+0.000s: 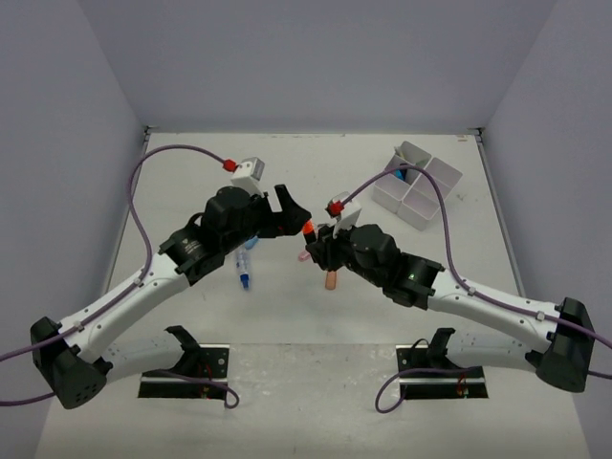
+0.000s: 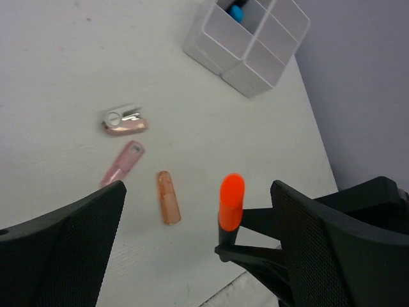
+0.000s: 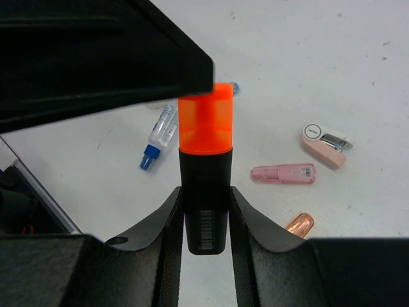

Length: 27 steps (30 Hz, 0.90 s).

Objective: Sort the stationery into containers
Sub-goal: Pick up the pen from the center of the board, then place the pen in the storage box.

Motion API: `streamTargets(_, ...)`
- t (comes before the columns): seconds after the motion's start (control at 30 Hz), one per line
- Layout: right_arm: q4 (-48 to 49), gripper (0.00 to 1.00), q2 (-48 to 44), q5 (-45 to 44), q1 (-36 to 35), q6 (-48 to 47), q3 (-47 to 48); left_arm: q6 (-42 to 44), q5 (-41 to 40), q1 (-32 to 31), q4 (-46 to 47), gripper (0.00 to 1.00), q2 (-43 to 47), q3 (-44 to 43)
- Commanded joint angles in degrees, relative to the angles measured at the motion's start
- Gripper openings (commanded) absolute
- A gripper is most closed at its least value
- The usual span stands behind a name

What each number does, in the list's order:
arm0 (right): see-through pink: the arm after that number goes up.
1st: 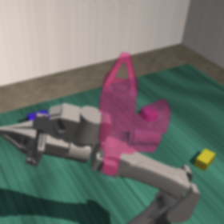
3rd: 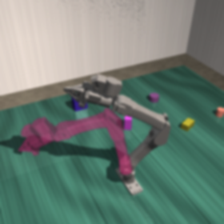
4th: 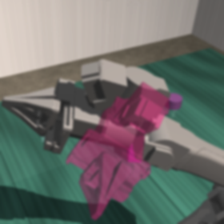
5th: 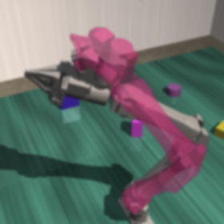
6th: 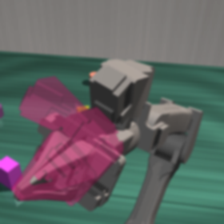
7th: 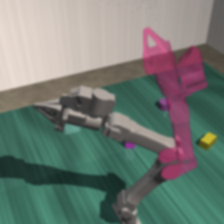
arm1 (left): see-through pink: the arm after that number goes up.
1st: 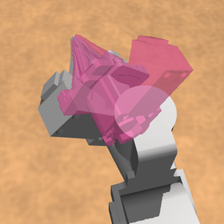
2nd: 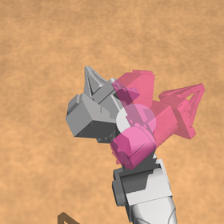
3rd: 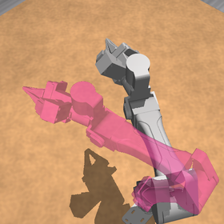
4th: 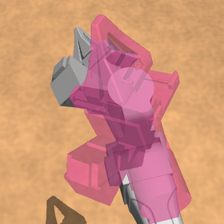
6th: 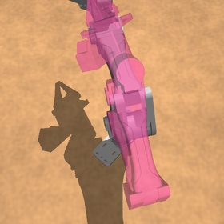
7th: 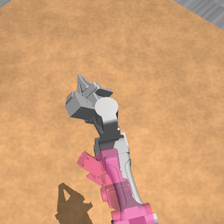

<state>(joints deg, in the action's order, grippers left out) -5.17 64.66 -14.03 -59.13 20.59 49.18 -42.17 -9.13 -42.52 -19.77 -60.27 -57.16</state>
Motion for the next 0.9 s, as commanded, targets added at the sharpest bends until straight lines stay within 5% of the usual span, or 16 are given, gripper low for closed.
streamTargets(0.0, 5.4, 0.00, -3.9, -1.3, -0.1, -6.1, -3.9, -1.5, 20.4, 0.0, 13.5, 0.93, -6.3, -3.7)
streamTargets(0.1, 3.9, 0.00, -6.8, -2.6, -0.1, -6.4, -3.9, -2.3, 22.5, 0.0, 15.7, 0.82, -8.7, -3.9)
streamTargets(0.17, 3.5, 0.00, -8.3, -3.9, -0.1, -6.4, -4.0, -3.1, 23.9, 0.0, 17.2, 0.64, -10.3, -3.2)
streamTargets(0.37, 2.4, 0.00, -9.8, -6.0, 0.0, -7.0, -3.0, -4.2, 28.6, 0.0, 21.2, 0.47, -13.8, -2.0)
streamTargets(0.43, 1.8, 0.00, -9.6, -6.8, -0.1, -7.5, -2.6, -4.3, 29.4, 0.0, 22.3, 0.16, -14.5, -2.0)
streamTargets(0.5, 1.5, 0.04, -9.7, -7.5, -0.1, -7.4, -2.7, -3.3, 28.3, 0.0, 22.4, 0.00, -15.1, -2.9)
streamTargets(0.53, 1.1, 0.11, -9.9, -8.1, 0.0, -7.3, -2.9, -2.5, 26.9, 0.0, 22.6, 0.00, -15.3, -3.7)
streamTargets(0.57, 0.8, 0.63, -10.3, -9.9, 0.0, -6.9, -3.6, -0.1, 25.2, -0.1, 22.9, 0.00, -16.0, -4.4)
streamTargets(0.6, -0.7, 0.89, -10.7, -11.0, 0.6, -5.5, -3.9, 1.2, 21.5, -0.1, 23.4, 0.00, -16.7, -5.5)
streamTargets(0.63, -2.8, 0.99, -11.4, -12.9, 1.6, -3.7, -4.1, 3.1, 17.7, -0.1, 24.0, 0.00, -18.3, -6.5)
streamTargets(0.77, -18.6, 0.99, -16.7, -20.8, 7.7, 12.3, -4.0, 8.8, 3.0, -0.2, 30.1, 0.00, -28.4, -13.4)
streamTargets(0.87, -28.3, 0.99, -24.6, -25.7, 10.5, 20.7, -3.4, 10.8, 1.2, -0.1, 33.4, 0.00, -42.6, -26.8)
